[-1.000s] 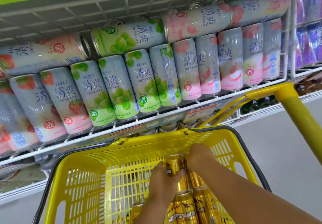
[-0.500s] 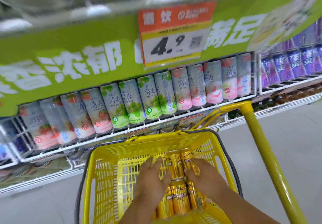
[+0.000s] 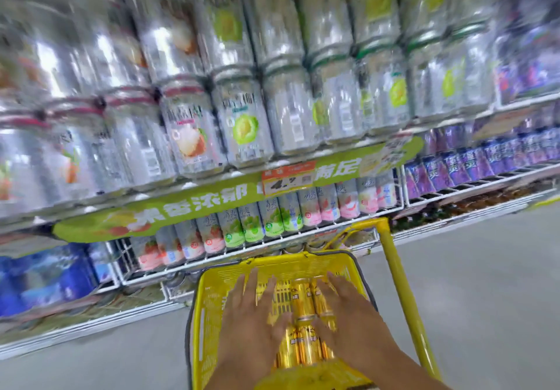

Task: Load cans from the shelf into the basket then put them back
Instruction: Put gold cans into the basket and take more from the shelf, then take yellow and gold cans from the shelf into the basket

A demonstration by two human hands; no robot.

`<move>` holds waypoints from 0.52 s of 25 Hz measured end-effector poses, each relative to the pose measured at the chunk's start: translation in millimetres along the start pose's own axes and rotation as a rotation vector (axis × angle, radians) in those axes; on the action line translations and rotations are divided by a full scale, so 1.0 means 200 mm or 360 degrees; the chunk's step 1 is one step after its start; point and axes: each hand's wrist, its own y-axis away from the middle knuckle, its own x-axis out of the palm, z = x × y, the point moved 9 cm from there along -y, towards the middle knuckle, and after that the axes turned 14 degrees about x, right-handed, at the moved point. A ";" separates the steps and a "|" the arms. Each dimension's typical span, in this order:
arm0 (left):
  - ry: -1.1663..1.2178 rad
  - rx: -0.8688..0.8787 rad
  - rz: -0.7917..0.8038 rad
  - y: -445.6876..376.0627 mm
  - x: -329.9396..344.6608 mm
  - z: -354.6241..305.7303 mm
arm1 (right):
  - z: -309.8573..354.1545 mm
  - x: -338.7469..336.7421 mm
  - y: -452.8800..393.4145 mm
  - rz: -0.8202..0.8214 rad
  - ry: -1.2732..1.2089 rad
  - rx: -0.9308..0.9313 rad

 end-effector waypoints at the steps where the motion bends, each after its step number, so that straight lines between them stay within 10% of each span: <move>1: 0.0005 -0.0017 -0.0013 0.02 -0.11 -0.03 | 0.03 -0.10 0.06 -0.0012 -0.0006 -0.0008; 13: -0.0135 0.0006 -0.0283 0.10 -1.31 -0.41 | 0.32 -1.30 0.49 -0.0417 0.0061 -0.0253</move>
